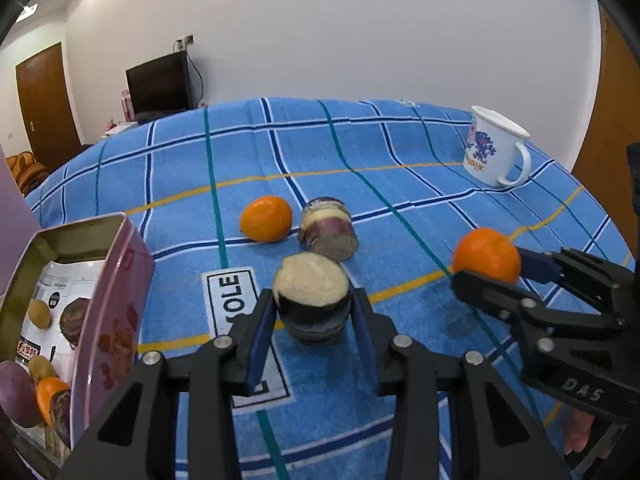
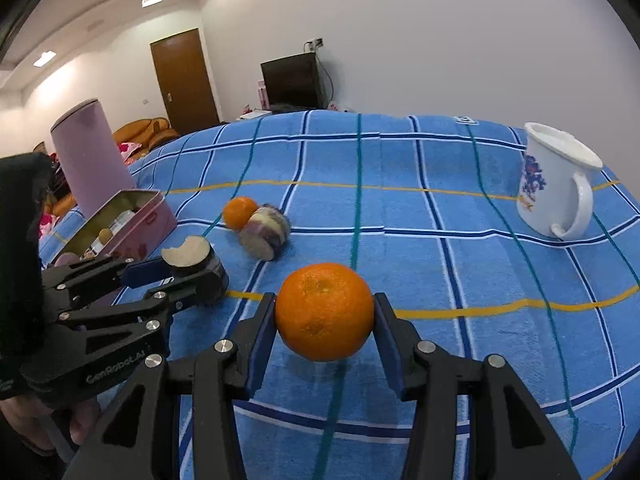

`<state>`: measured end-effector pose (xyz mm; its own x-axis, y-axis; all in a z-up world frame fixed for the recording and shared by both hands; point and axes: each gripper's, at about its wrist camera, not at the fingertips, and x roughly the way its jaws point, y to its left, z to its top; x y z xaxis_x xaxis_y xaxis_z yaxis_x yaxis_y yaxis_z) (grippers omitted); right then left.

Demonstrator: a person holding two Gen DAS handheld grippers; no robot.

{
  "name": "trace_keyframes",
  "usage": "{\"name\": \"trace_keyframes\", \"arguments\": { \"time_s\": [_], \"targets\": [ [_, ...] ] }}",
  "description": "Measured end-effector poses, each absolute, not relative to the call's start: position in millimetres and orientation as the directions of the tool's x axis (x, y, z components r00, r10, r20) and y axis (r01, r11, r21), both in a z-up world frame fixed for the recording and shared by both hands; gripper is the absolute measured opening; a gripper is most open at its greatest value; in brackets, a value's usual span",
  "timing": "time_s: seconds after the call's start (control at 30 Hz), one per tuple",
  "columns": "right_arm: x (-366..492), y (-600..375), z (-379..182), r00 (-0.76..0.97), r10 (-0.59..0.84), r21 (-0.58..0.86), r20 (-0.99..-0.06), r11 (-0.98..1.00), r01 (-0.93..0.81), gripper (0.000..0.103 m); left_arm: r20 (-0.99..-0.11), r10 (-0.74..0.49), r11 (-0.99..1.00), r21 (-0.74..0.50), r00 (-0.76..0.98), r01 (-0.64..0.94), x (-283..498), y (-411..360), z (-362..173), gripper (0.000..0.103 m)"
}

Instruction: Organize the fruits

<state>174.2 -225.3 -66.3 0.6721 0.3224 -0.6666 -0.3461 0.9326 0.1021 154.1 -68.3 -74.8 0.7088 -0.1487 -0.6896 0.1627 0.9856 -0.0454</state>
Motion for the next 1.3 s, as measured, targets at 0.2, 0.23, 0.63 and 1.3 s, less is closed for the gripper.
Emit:
{"name": "trace_keyframes", "arguments": {
  "time_s": [0.2,0.23,0.63,1.3],
  "targets": [
    [169.5,-221.0,-63.6,0.688,0.336,0.093,-0.643,0.926,-0.365,0.049,-0.650,-0.145,0.988,-0.050,0.746,0.149,142.0,-61.7,-68.6,0.040],
    [168.3,-220.3,-63.1,0.692,0.334,0.087,-0.640,0.926,-0.367,0.049,-0.644,-0.143,0.988,-0.048,0.751,0.146,140.2,-61.1,-67.5,0.040],
    [156.0,-219.8,-55.2,0.730,0.364,0.073,-0.578,0.914,-0.398,0.049,-0.589,-0.128,0.990,-0.029,0.798,0.137,126.7,-60.0,-60.2,0.040],
    [143.2,-221.3,-48.5,0.767,0.386,0.055,-0.512,0.906,-0.420,0.049,-0.533,-0.109,0.992,-0.002,0.839,0.128,113.8,-59.9,-53.9,0.040]
  ]
}}
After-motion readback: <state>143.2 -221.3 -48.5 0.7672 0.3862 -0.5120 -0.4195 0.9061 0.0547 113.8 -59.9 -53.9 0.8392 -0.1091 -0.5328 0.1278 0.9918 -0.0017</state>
